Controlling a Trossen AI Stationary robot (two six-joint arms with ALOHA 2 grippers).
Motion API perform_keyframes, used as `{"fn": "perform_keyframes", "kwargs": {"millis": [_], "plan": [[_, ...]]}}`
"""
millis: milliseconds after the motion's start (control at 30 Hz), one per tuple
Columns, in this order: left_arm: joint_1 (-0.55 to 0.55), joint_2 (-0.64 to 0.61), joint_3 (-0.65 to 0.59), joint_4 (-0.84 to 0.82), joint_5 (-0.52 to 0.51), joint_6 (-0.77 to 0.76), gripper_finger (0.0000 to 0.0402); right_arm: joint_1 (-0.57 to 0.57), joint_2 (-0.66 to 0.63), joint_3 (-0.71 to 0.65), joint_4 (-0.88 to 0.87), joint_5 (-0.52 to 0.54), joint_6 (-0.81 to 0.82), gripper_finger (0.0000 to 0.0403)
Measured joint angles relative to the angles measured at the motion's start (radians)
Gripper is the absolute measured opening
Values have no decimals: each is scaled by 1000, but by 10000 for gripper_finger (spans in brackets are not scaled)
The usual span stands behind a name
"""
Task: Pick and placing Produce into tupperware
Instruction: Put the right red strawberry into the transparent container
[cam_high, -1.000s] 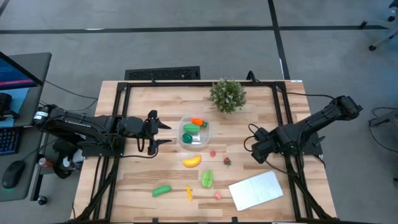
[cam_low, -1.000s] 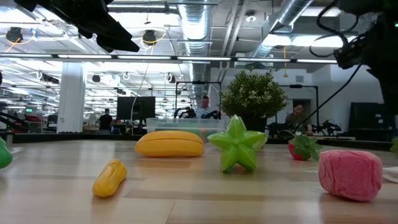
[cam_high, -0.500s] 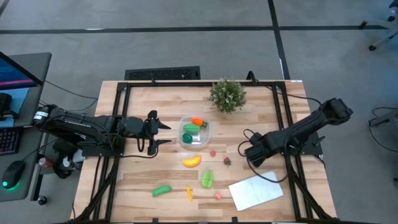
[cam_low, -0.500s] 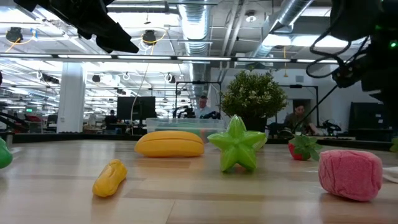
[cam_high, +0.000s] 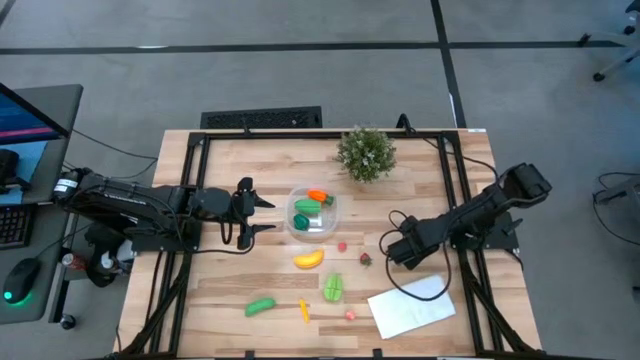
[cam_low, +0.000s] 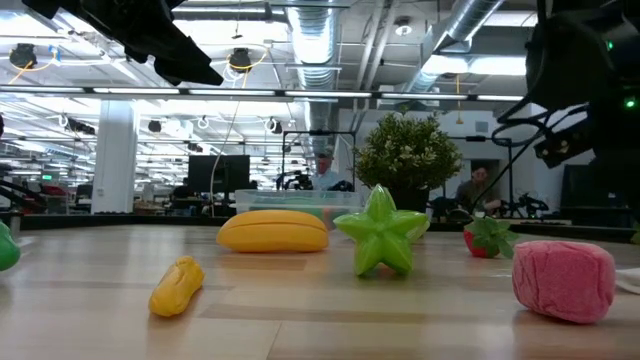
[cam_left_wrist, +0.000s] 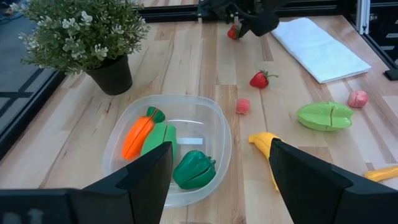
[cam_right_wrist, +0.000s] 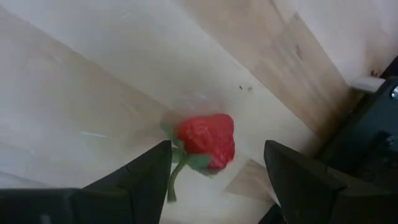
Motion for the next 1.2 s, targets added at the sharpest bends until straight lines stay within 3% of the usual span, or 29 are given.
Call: {"fn": "perform_keyframes", "kwargs": {"millis": [600, 1200], "plan": [[0, 0, 0, 1, 0, -10, 256, 0, 40, 1, 66, 3, -53, 243], [0, 0, 0, 2, 0, -10, 256, 1, 41, 0, 102, 2, -83, 117]]}}
